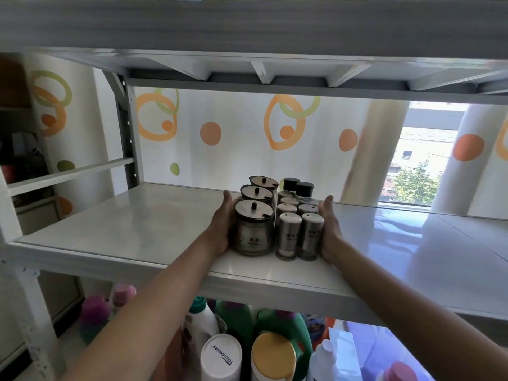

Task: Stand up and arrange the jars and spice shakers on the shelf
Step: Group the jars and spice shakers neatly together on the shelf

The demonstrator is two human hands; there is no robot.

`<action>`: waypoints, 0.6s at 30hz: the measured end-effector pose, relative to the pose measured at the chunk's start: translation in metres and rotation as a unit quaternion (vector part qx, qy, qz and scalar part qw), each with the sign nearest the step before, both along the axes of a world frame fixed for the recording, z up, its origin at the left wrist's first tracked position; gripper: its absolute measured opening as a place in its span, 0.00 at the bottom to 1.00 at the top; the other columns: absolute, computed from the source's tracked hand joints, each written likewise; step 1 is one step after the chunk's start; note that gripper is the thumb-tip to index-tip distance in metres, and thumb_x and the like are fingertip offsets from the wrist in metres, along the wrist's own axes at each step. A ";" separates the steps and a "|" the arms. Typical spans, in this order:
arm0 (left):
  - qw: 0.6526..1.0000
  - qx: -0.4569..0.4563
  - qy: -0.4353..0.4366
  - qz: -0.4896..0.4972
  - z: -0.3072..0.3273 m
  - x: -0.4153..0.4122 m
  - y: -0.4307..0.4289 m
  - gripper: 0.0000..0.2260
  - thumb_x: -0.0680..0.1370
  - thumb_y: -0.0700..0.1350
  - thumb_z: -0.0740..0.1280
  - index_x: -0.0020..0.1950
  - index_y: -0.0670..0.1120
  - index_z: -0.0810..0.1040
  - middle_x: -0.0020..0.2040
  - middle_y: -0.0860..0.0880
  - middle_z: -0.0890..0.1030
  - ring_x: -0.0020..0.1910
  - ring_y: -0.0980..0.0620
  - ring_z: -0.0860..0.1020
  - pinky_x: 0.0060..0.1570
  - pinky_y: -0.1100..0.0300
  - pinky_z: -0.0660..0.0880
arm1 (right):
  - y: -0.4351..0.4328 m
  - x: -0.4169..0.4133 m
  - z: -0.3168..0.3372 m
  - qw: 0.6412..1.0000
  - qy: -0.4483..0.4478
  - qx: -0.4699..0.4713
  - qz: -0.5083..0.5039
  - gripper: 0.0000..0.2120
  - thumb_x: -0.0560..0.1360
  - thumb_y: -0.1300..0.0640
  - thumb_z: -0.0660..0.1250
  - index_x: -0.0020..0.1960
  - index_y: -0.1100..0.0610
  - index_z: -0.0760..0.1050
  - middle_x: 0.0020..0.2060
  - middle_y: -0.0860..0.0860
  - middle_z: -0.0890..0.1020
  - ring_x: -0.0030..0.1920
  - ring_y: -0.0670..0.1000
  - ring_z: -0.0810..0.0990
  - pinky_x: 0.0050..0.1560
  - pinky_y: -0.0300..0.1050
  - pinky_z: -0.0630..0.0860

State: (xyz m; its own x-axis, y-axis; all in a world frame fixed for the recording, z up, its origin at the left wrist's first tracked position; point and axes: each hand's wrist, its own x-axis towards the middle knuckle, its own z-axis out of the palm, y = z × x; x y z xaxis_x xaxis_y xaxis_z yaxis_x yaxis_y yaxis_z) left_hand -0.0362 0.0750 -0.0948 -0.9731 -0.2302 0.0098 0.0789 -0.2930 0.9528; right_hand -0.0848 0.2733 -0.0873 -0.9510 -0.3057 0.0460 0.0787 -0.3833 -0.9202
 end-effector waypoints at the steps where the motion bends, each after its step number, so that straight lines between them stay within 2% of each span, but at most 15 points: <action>1: 1.000 0.002 -0.004 -0.003 0.000 -0.001 0.003 0.30 0.80 0.63 0.43 0.61 0.46 0.76 0.54 0.46 0.81 0.55 0.48 0.79 0.56 0.56 0.73 | 0.000 -0.002 -0.002 1.000 0.009 -0.011 0.004 0.31 0.78 0.37 0.41 0.54 0.56 0.76 0.36 0.51 0.86 0.39 0.50 0.84 0.48 0.48 0.77; 3: 1.000 -0.003 -0.011 0.001 -0.001 -0.004 0.005 0.30 0.80 0.63 0.44 0.63 0.46 0.75 0.53 0.45 0.81 0.54 0.47 0.79 0.55 0.56 0.74 | -0.002 -0.006 -0.006 1.000 0.023 -0.017 0.008 0.31 0.78 0.37 0.42 0.56 0.56 0.75 0.37 0.51 0.86 0.41 0.51 0.84 0.50 0.48 0.77; 5: 1.000 -0.012 -0.017 0.007 -0.001 -0.003 0.007 0.30 0.79 0.63 0.45 0.63 0.46 0.76 0.58 0.44 0.80 0.58 0.45 0.77 0.60 0.52 0.72 | -0.004 -0.009 -0.007 1.000 0.018 -0.010 0.002 0.30 0.78 0.37 0.44 0.57 0.57 0.75 0.35 0.51 0.86 0.41 0.52 0.83 0.50 0.48 0.77; 8: 0.999 -0.016 -0.037 0.019 0.002 0.000 0.009 0.30 0.78 0.65 0.47 0.63 0.46 0.77 0.61 0.44 0.79 0.61 0.45 0.77 0.66 0.49 0.69 | -0.008 -0.008 -0.006 1.000 -0.001 0.004 -0.009 0.30 0.78 0.36 0.45 0.51 0.56 0.77 0.31 0.51 0.85 0.36 0.51 0.83 0.45 0.46 0.77; 12: 0.999 -0.006 -0.036 0.028 0.003 0.003 0.010 0.31 0.78 0.66 0.48 0.65 0.46 0.76 0.63 0.43 0.78 0.62 0.44 0.77 0.68 0.47 0.69 | -0.009 -0.005 -0.004 1.000 0.005 0.011 -0.018 0.29 0.78 0.37 0.45 0.47 0.55 0.77 0.30 0.51 0.85 0.40 0.53 0.81 0.44 0.45 0.76; 14: 0.999 -0.021 -0.012 0.027 0.005 0.010 0.015 0.30 0.78 0.65 0.46 0.65 0.47 0.75 0.64 0.46 0.78 0.61 0.47 0.77 0.64 0.51 0.72 | -0.007 -0.001 -0.002 1.000 0.010 0.021 -0.020 0.29 0.78 0.37 0.44 0.48 0.54 0.78 0.36 0.53 0.84 0.41 0.53 0.81 0.46 0.45 0.76; 16: 0.995 -0.076 0.027 0.058 0.006 0.021 0.021 0.26 0.80 0.62 0.46 0.67 0.49 0.71 0.65 0.51 0.74 0.60 0.53 0.75 0.58 0.64 0.73 | -0.003 0.004 -0.002 0.998 0.033 0.057 -0.012 0.30 0.78 0.36 0.44 0.53 0.55 0.77 0.46 0.54 0.83 0.47 0.52 0.81 0.50 0.46 0.76; 17: 0.985 -0.133 0.056 0.098 0.006 0.028 0.022 0.26 0.80 0.61 0.45 0.71 0.49 0.67 0.69 0.52 0.71 0.64 0.55 0.73 0.61 0.70 0.68 | 0.003 0.006 -0.005 0.995 0.048 0.082 -0.007 0.32 0.77 0.35 0.45 0.59 0.56 0.75 0.55 0.54 0.81 0.54 0.52 0.79 0.56 0.45 0.74; 18: 0.962 -0.216 0.095 0.139 0.004 0.035 0.020 0.28 0.79 0.62 0.46 0.75 0.50 0.60 0.74 0.52 0.64 0.70 0.55 0.67 0.65 0.71 0.60 | 0.012 0.009 -0.010 0.992 0.072 0.104 -0.001 0.34 0.74 0.32 0.46 0.67 0.55 0.70 0.65 0.53 0.75 0.64 0.51 0.74 0.65 0.45 0.67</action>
